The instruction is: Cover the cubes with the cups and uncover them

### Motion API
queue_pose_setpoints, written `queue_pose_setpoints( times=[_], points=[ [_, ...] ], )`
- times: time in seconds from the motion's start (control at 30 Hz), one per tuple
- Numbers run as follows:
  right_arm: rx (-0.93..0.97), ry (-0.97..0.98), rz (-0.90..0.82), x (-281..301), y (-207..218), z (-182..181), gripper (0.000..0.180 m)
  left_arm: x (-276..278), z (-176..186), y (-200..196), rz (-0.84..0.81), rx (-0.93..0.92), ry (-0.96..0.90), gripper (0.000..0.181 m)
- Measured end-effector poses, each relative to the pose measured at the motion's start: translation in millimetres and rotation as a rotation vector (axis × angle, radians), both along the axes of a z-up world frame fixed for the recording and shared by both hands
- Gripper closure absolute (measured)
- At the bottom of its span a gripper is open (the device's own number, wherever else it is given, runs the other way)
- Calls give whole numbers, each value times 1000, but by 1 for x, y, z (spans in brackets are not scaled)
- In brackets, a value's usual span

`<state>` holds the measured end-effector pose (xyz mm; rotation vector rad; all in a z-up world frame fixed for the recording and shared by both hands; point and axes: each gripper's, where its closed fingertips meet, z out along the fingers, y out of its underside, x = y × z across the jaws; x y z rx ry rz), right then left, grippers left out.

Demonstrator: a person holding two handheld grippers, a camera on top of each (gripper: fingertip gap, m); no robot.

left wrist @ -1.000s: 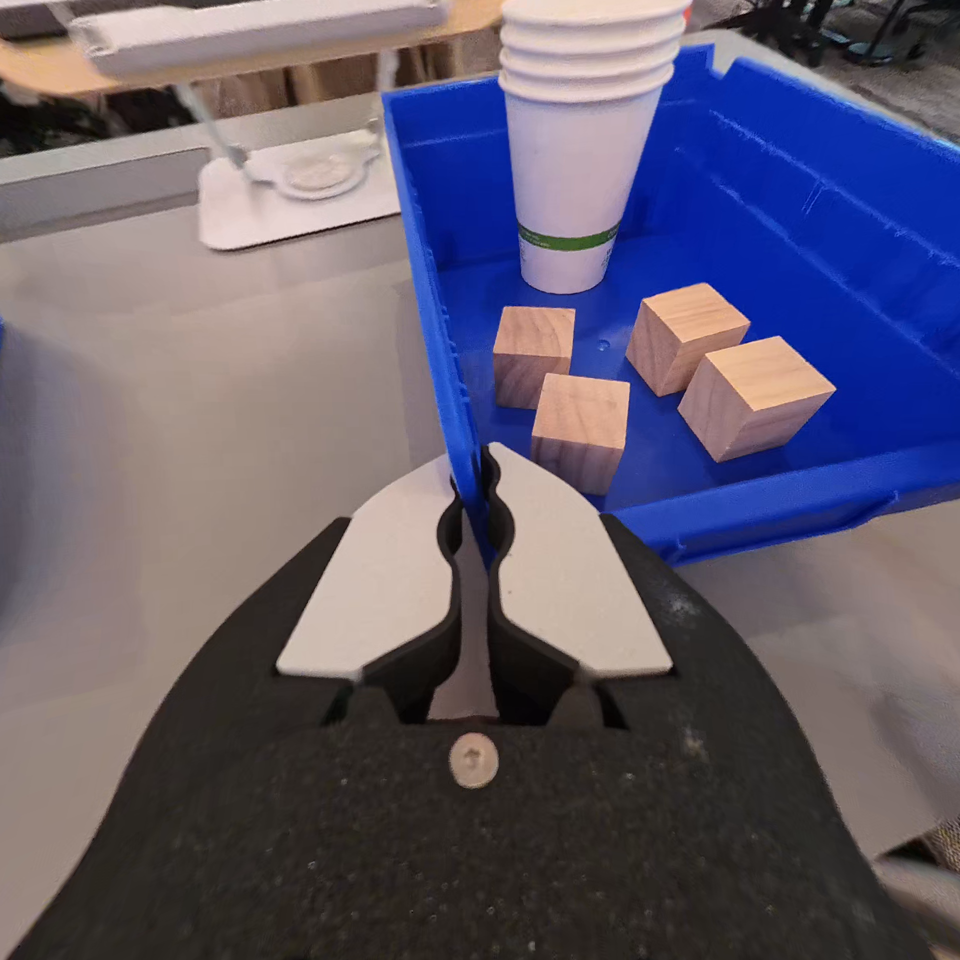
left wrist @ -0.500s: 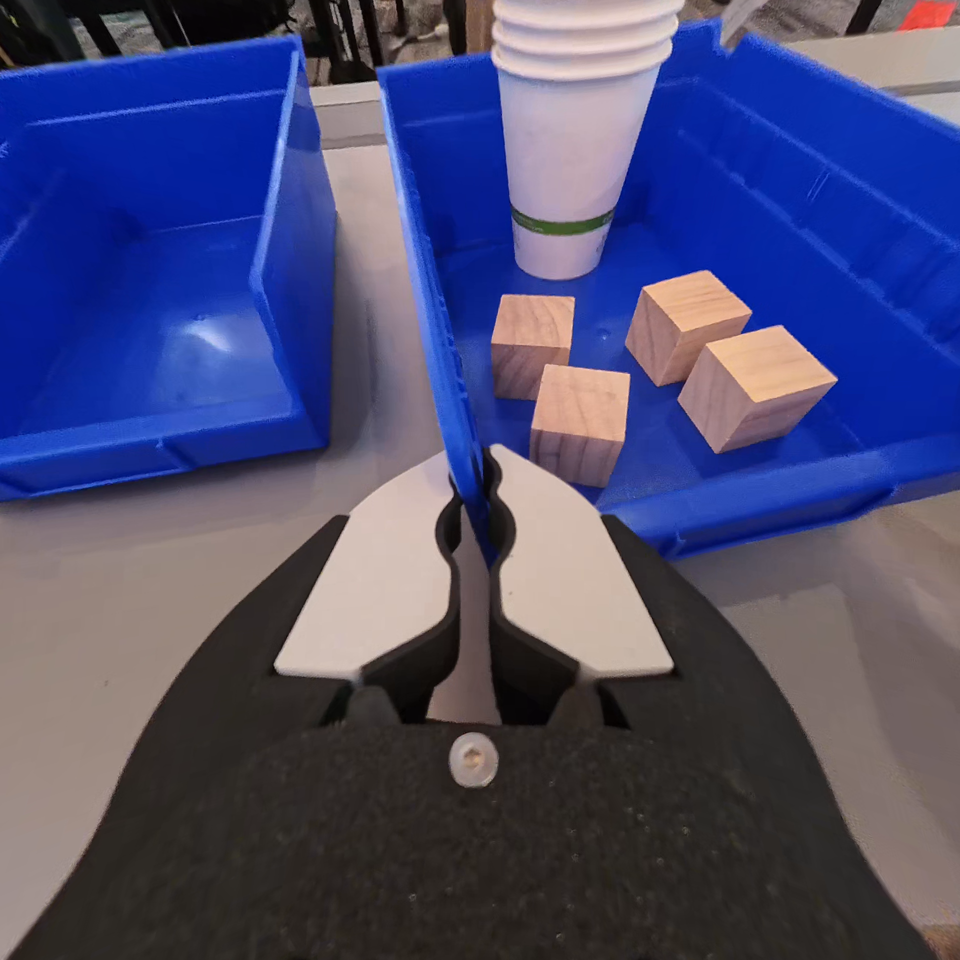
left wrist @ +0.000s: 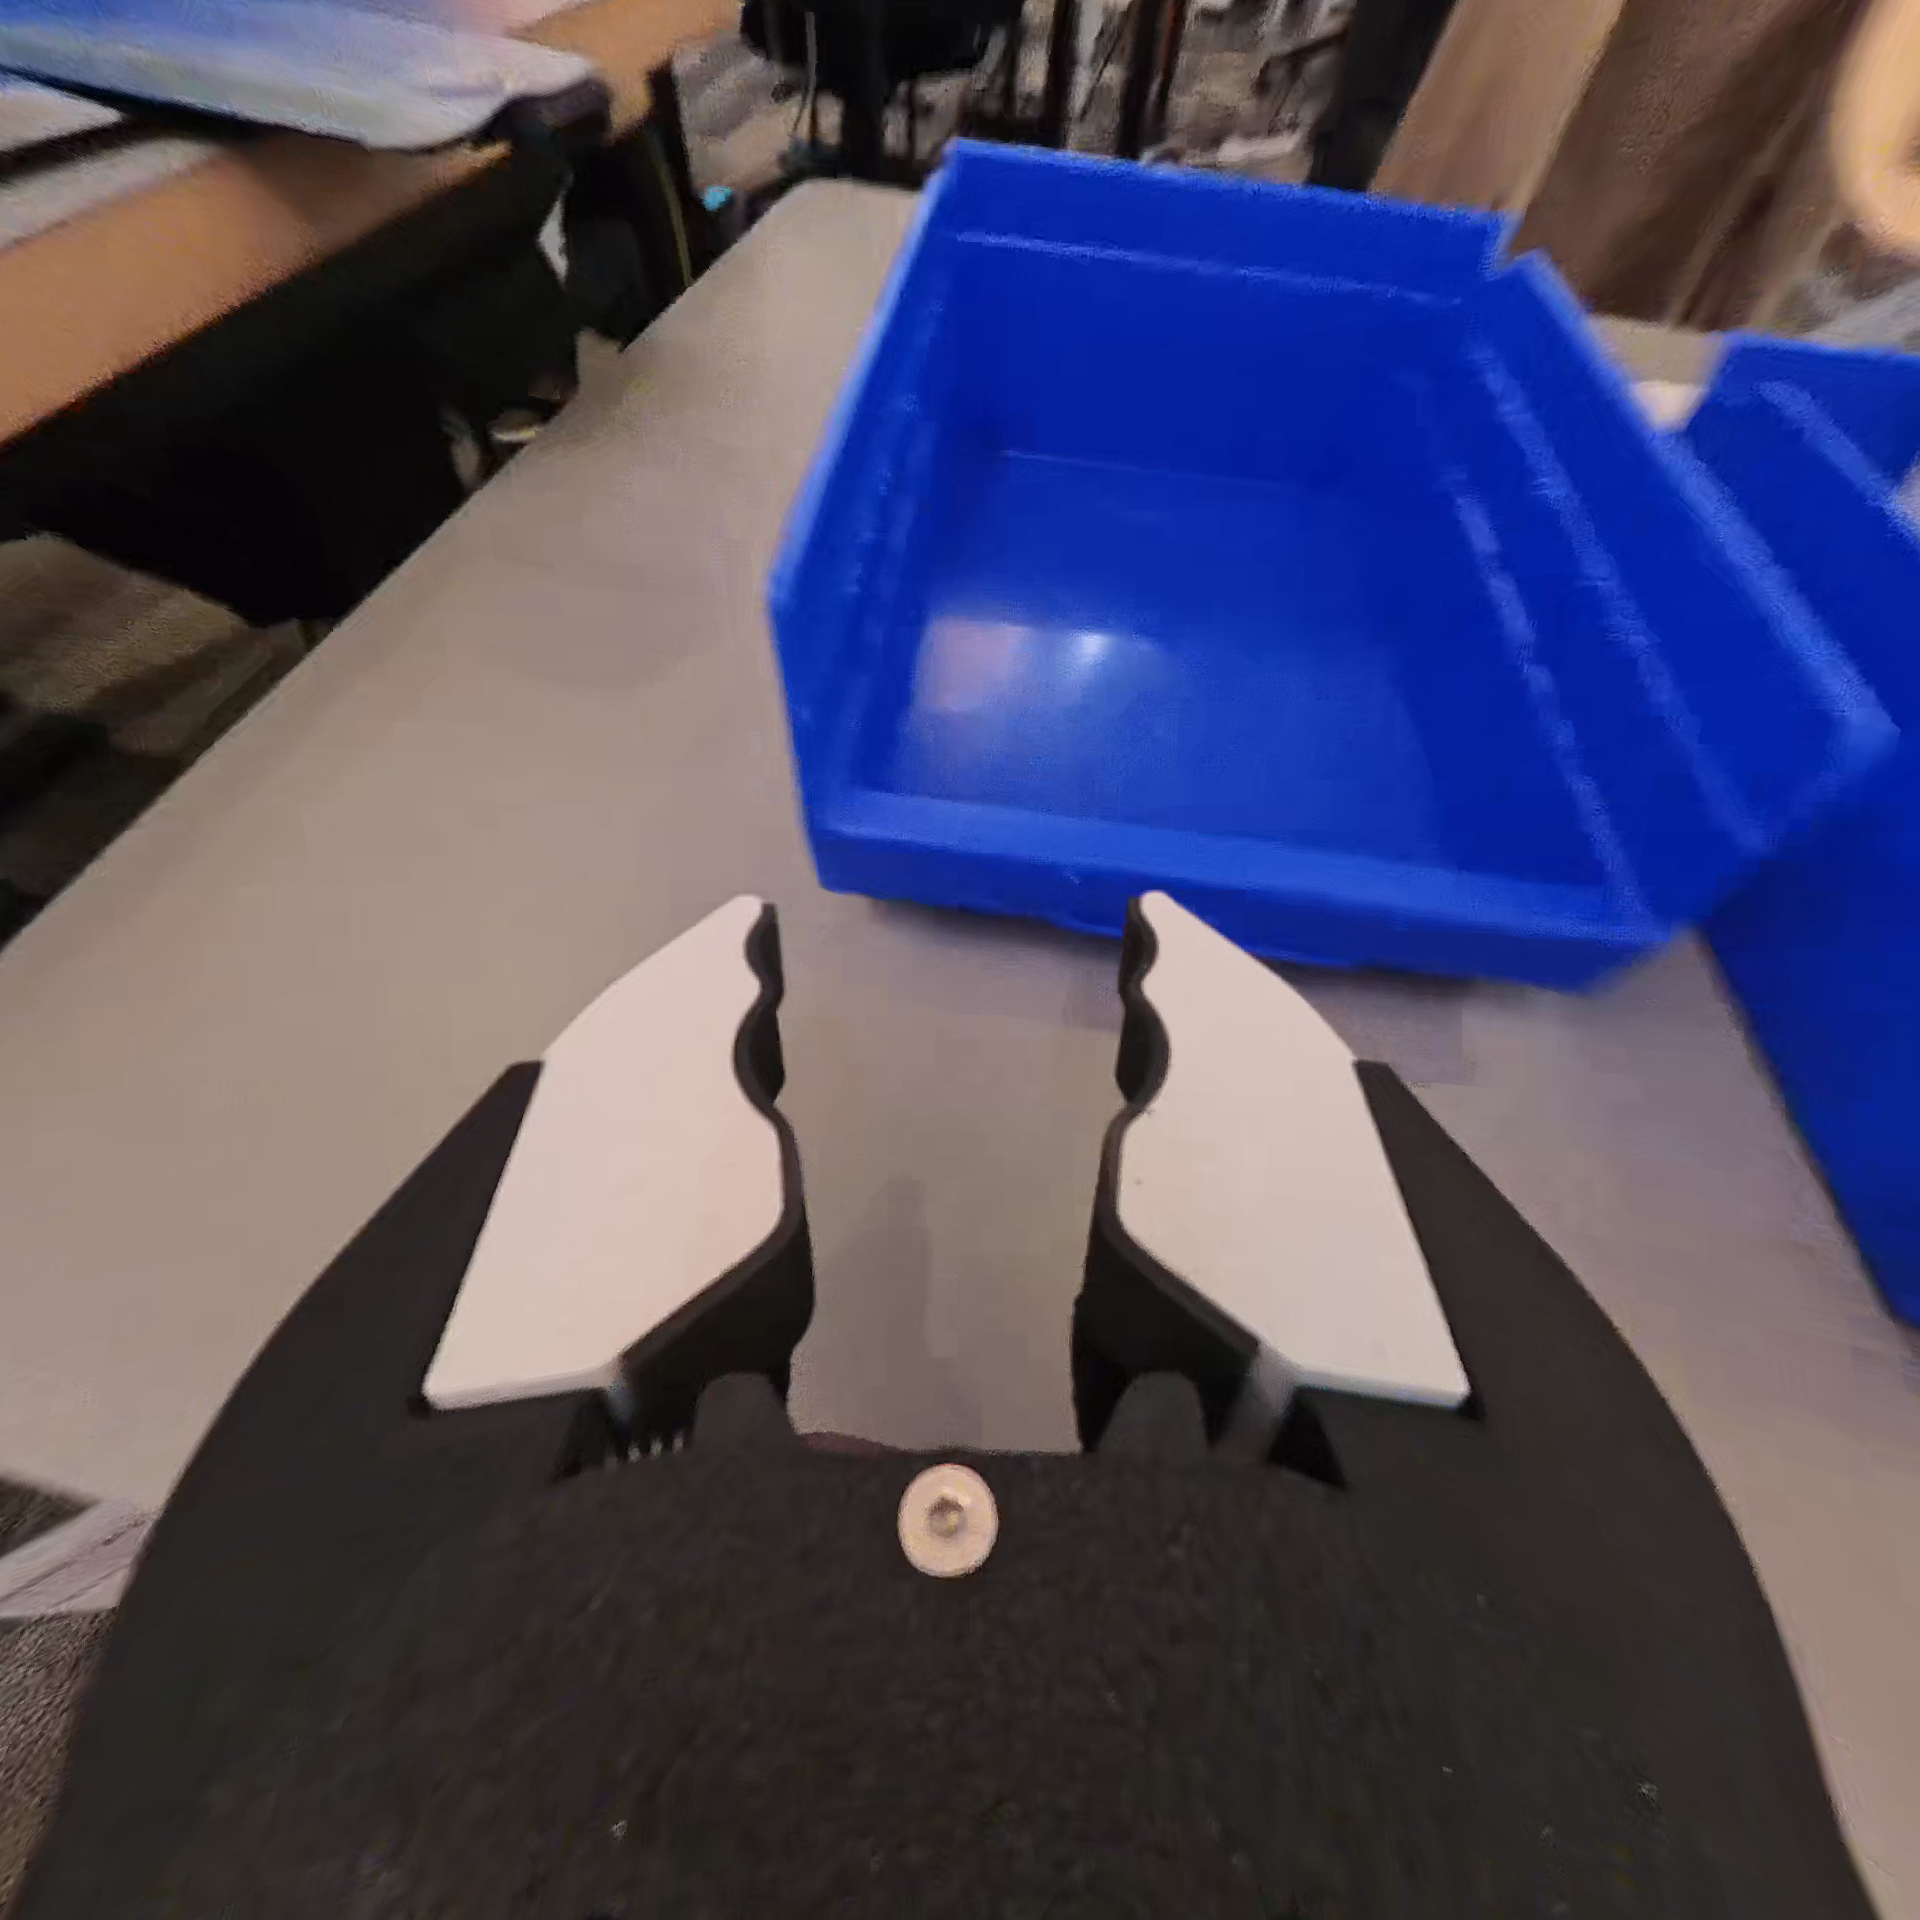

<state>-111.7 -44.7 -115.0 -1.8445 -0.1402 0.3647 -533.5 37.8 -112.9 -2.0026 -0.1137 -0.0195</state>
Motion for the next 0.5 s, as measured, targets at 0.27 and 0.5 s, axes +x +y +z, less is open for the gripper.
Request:
queue_pose_setpoints(
  times=[0.27, 0.5],
  points=[
    [-45, -60, 158, -67, -15, -9, 146, -26, -25, 83, -18, -128, -75, 154],
    [-69, -112, 358, -175, -12, -13, 143, -29, -26, 25, 31, -131, -16, 179]
  ],
)
